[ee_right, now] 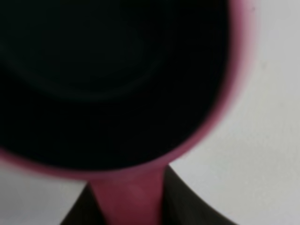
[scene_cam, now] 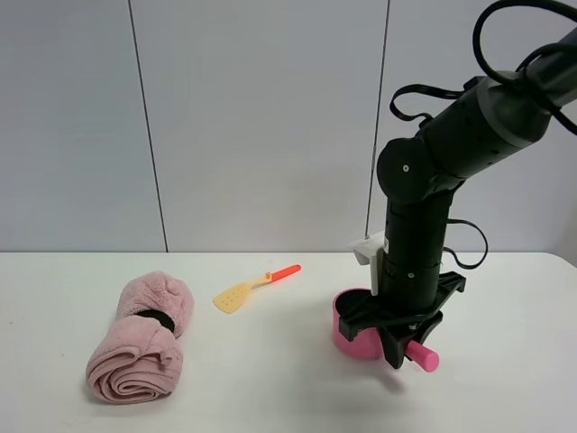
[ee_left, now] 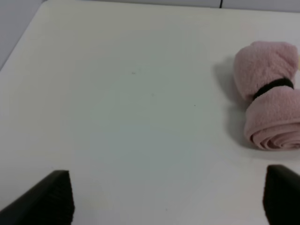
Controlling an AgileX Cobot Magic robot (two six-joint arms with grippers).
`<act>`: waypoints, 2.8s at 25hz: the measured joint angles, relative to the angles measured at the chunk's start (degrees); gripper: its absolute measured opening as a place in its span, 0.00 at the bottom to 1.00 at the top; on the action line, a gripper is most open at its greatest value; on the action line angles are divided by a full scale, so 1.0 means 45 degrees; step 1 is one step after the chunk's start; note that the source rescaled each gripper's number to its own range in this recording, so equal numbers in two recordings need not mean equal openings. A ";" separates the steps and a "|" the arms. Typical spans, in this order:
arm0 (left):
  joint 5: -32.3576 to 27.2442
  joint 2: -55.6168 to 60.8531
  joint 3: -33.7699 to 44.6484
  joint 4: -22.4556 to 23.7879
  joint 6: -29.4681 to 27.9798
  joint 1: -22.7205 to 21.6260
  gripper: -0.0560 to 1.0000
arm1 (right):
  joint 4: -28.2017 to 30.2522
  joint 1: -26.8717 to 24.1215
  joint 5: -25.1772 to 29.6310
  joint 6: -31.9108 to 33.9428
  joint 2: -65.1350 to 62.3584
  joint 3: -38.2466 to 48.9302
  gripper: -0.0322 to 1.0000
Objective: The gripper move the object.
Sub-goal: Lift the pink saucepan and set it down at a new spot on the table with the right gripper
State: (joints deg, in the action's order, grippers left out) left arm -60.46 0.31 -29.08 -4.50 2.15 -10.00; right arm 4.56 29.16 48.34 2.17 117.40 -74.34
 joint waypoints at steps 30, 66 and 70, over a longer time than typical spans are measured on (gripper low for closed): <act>0.0000 0.0000 0.0000 -0.0012 0.0000 0.0000 1.00 | 0.0065 0.2193 0.0596 -0.5874 -0.2550 -0.7392 0.03; 0.0000 0.0000 0.0000 -0.0012 0.0000 0.0000 1.00 | -0.2714 0.2231 0.0625 -0.6750 0.7891 -1.6371 0.03; 0.0000 0.0000 0.0000 -0.0012 0.0000 0.0000 1.00 | -0.2714 0.2231 0.0607 -0.6750 0.8278 -1.6371 0.03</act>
State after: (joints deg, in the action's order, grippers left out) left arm -60.46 0.31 -29.08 -4.56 2.15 -10.00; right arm -7.65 39.20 51.08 -28.21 154.65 -148.01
